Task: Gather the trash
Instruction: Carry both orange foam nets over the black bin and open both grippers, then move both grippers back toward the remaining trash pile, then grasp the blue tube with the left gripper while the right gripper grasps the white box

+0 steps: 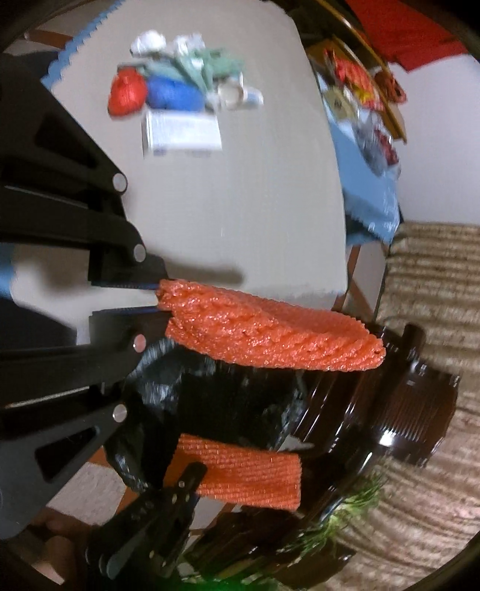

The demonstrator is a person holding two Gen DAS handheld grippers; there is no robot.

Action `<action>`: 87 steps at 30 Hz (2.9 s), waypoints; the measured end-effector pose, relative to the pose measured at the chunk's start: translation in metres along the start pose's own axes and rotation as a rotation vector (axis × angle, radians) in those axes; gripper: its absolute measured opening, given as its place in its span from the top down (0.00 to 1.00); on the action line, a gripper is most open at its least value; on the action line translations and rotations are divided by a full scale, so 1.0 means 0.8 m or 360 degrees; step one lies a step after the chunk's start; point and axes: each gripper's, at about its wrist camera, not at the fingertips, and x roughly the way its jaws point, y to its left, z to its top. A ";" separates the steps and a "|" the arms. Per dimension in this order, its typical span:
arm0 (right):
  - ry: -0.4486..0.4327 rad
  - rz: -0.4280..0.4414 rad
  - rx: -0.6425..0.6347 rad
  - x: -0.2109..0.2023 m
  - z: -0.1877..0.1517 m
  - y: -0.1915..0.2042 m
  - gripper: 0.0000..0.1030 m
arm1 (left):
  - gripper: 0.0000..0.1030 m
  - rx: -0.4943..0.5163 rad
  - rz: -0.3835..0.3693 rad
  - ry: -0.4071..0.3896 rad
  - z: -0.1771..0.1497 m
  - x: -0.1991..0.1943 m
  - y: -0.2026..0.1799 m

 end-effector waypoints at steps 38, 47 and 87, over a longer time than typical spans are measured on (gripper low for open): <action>-0.0020 0.0365 -0.0265 -0.036 -0.050 0.210 0.52 | 0.28 -0.0312 0.0534 -0.0013 -0.078 -0.058 0.298; 0.0025 0.0437 -0.0365 -0.007 -0.064 0.311 0.52 | 0.29 -0.0441 0.0587 0.0048 -0.108 -0.042 0.388; 0.0240 0.0307 -0.0422 0.144 -0.065 0.435 0.38 | 0.97 -0.0468 0.0381 0.0148 -0.124 0.023 0.448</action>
